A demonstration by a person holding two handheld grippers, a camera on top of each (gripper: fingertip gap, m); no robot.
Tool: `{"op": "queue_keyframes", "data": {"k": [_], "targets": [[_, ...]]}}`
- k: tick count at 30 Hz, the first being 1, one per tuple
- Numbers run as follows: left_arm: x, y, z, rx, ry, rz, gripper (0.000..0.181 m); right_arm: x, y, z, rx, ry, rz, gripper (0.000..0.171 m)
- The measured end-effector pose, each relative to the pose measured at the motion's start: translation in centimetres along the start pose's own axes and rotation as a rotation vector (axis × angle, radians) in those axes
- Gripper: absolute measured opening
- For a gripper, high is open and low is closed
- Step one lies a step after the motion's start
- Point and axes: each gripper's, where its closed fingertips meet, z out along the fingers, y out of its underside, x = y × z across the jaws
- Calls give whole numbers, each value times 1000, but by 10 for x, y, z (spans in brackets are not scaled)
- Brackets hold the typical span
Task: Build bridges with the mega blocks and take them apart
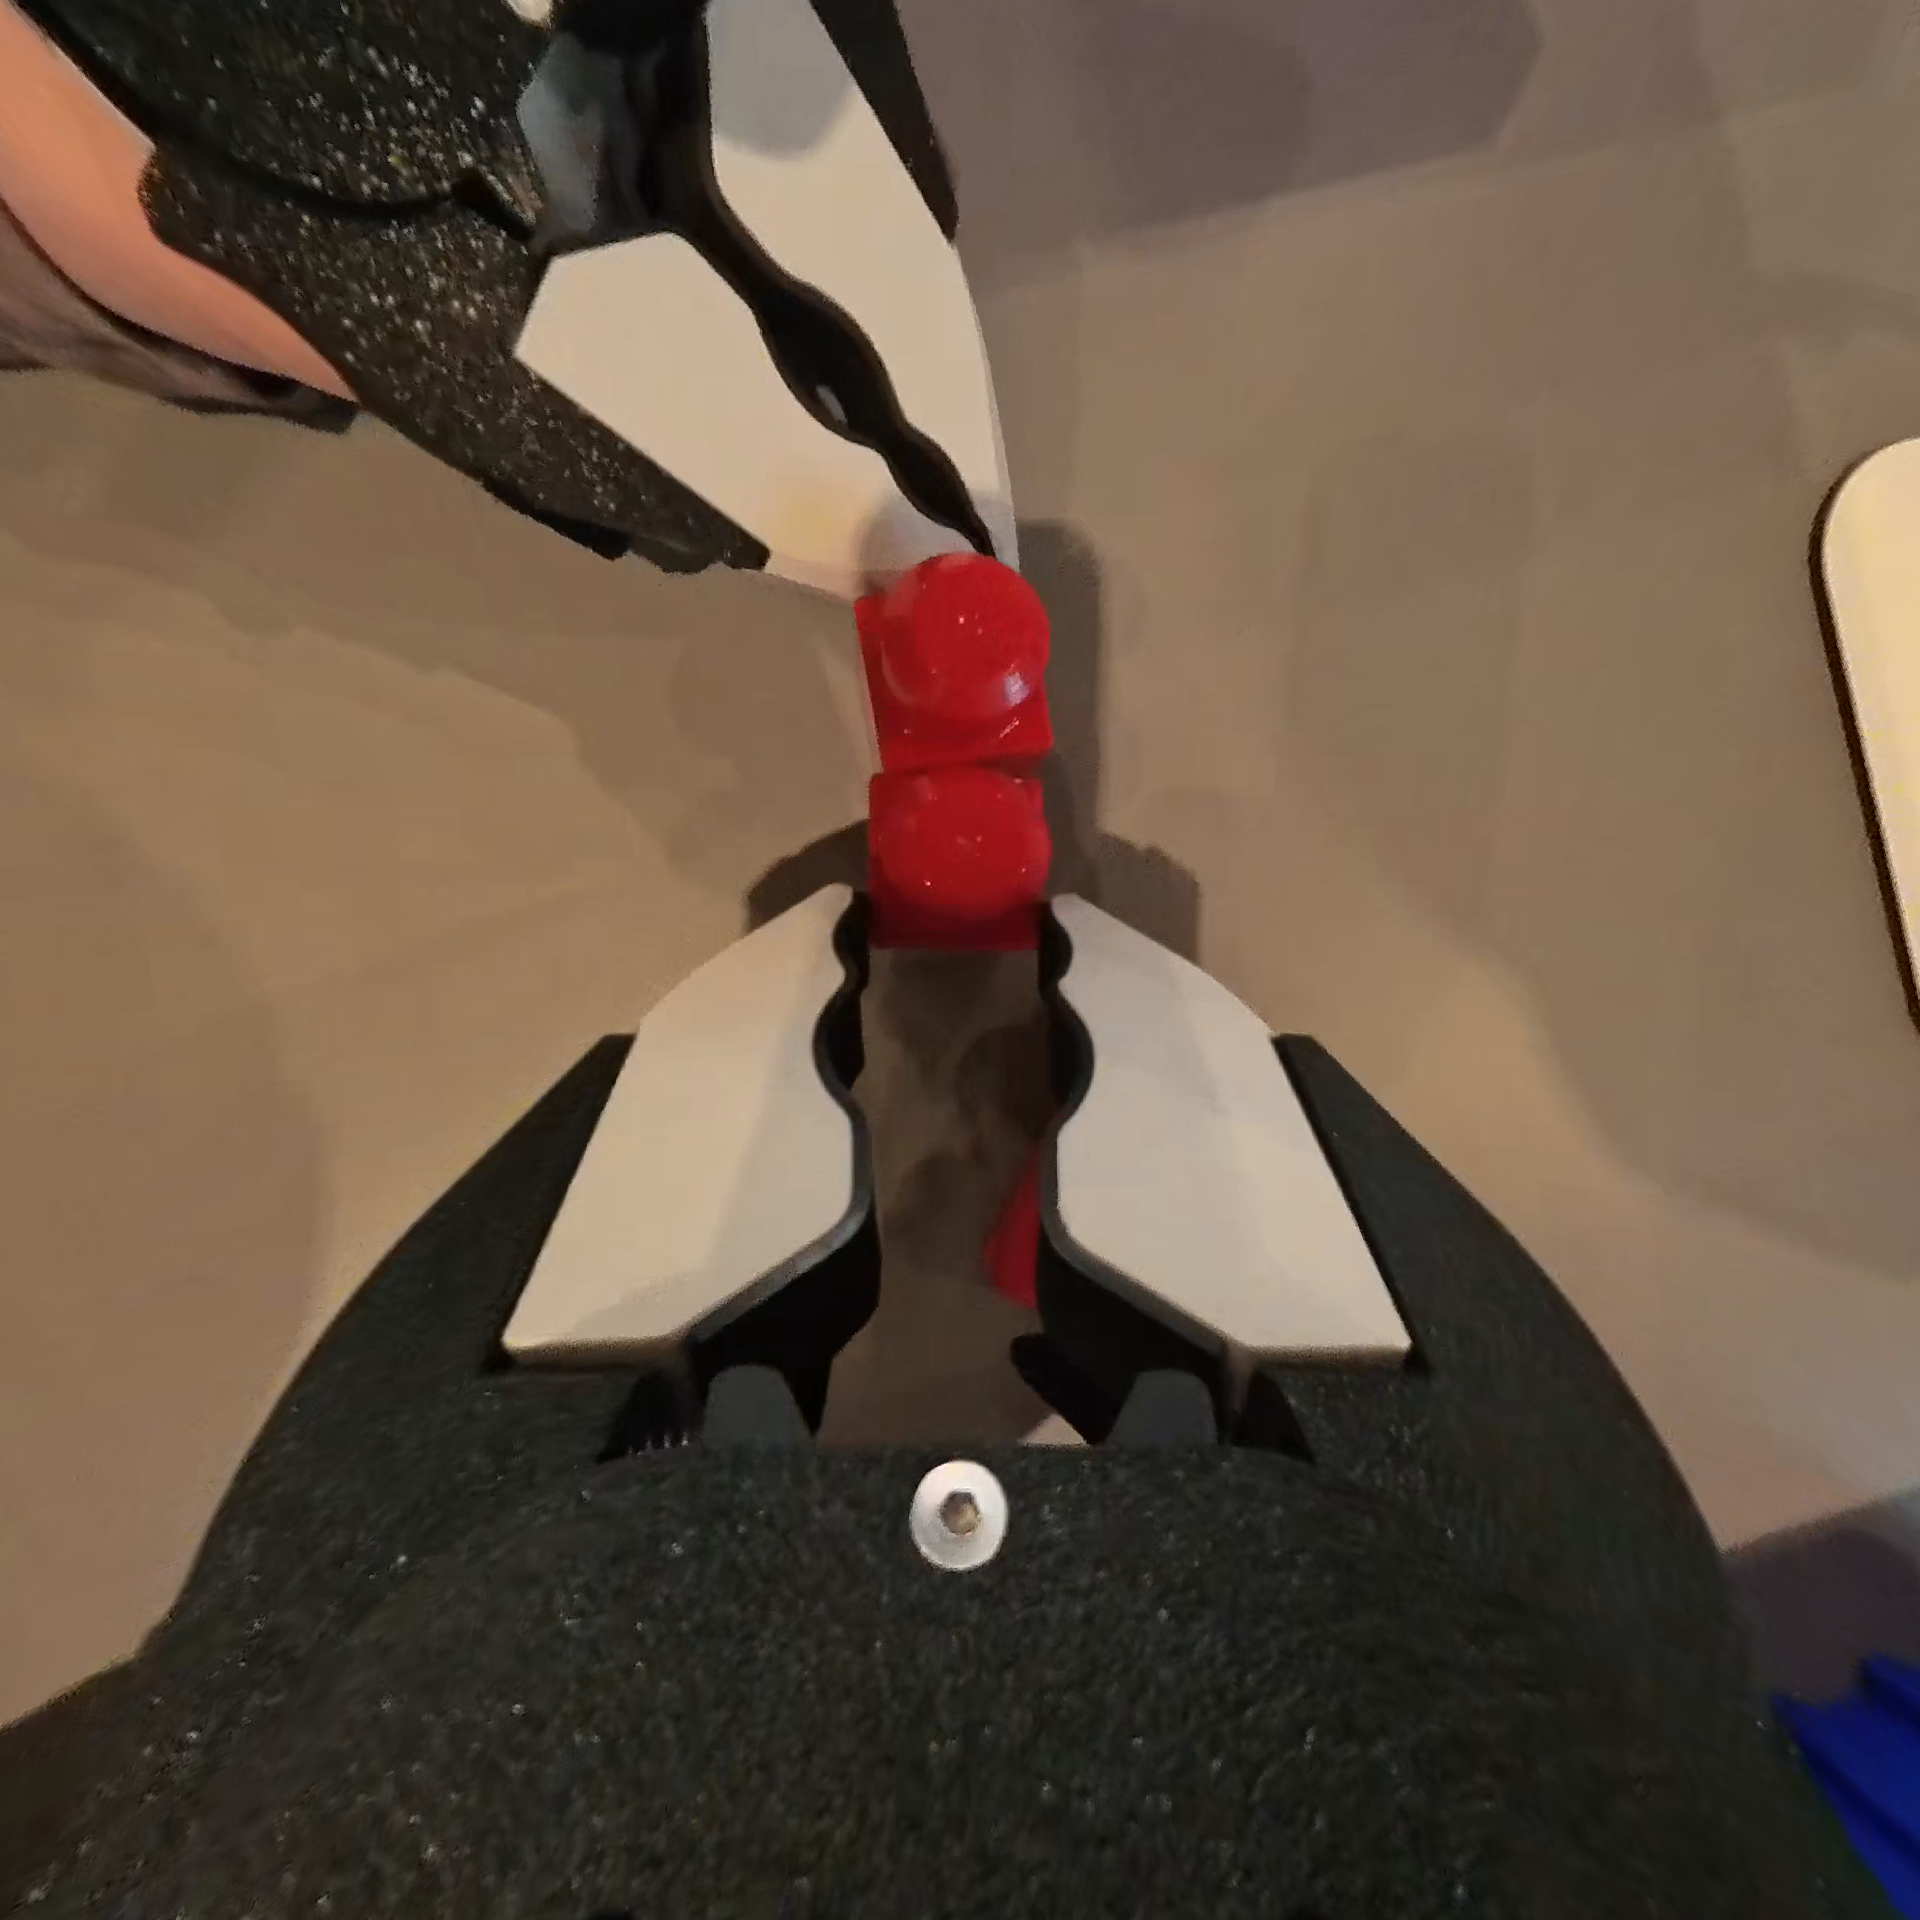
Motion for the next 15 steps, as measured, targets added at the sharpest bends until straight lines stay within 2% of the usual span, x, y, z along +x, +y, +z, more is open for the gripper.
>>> {"op": "queue_keyframes", "data": {"k": [1,11,15], "targets": [[0,0,0,0,0,1,0,1,0,0,-7,-7,-12,31],[1,0,0,2,12,0,0,5,-1,2,-8,-130,-218,30],[1,0,0,8,20,-10,0,7,-1,1,23,-178,-217,30]]}}
